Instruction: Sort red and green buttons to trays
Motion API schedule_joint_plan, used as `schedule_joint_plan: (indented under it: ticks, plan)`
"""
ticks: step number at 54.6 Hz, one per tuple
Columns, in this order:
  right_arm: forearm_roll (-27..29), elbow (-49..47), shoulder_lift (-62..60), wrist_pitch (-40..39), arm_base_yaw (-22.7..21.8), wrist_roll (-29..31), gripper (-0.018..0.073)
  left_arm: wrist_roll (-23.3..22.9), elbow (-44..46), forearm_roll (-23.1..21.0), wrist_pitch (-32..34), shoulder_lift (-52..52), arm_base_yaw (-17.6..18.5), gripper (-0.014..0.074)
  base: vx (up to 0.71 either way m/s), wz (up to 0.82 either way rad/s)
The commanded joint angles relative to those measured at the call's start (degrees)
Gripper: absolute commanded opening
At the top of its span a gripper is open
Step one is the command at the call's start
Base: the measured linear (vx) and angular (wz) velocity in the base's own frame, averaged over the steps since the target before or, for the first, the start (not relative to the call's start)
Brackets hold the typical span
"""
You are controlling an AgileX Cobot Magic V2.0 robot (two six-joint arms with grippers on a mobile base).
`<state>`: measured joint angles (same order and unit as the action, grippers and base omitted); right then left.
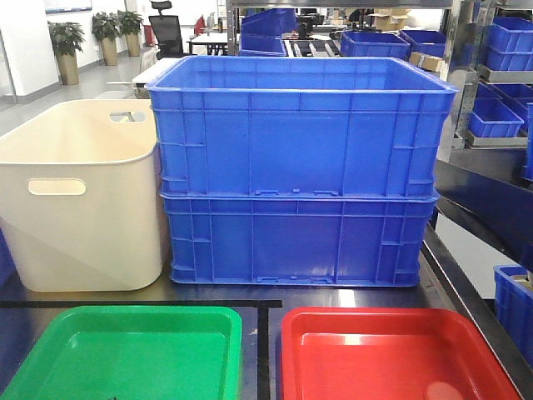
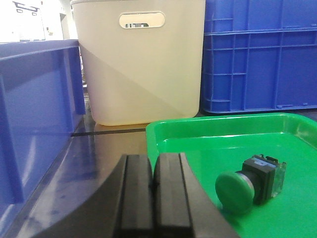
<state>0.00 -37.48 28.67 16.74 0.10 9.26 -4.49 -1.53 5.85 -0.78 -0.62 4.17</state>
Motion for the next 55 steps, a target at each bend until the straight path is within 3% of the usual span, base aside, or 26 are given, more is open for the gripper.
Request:
schedule_joint_plan:
  ticks: [1, 11, 20, 29, 41, 55]
  plan:
    - [-3.62, 7.2, -3.59, -14.9, -0.26, -4.14, -0.0012, -0.54, 1.29, -0.26, 4.33, 0.37, 0.06, -0.0006, 0.0, 0.0]
    - [-11.13, 19.07, -13.06, -16.15, -0.26, -17.03, -0.0012, -0.49, 1.29, -0.26, 4.33, 0.37, 0.06, -0.0006, 0.0, 0.0]
    - [-10.54, 26.44, -22.51, -15.82, -0.26, -21.99, -0.0012, -0.49, 1.29, -0.26, 4.33, 0.37, 0.06, -0.0006, 0.0, 0.0]
    - [-10.54, 31.75, -30.01, -15.82, -0.26, -22.1, -0.0012, -0.49, 1.29, -0.26, 4.33, 0.37, 0.06, -0.0006, 0.0, 0.0]
    - [-10.54, 40.13, -29.95, -18.9, -0.26, -22.1, -0.0011, -0.49, 1.29, -0.26, 4.33, 0.37, 0.06, -0.0006, 0.0, 0.0]
    - [-10.97, 40.01, -29.95, -15.99, -0.26, -22.1, -0.0009, -0.49, 1.29, -0.26, 4.33, 0.37, 0.06, -0.0006, 0.0, 0.0]
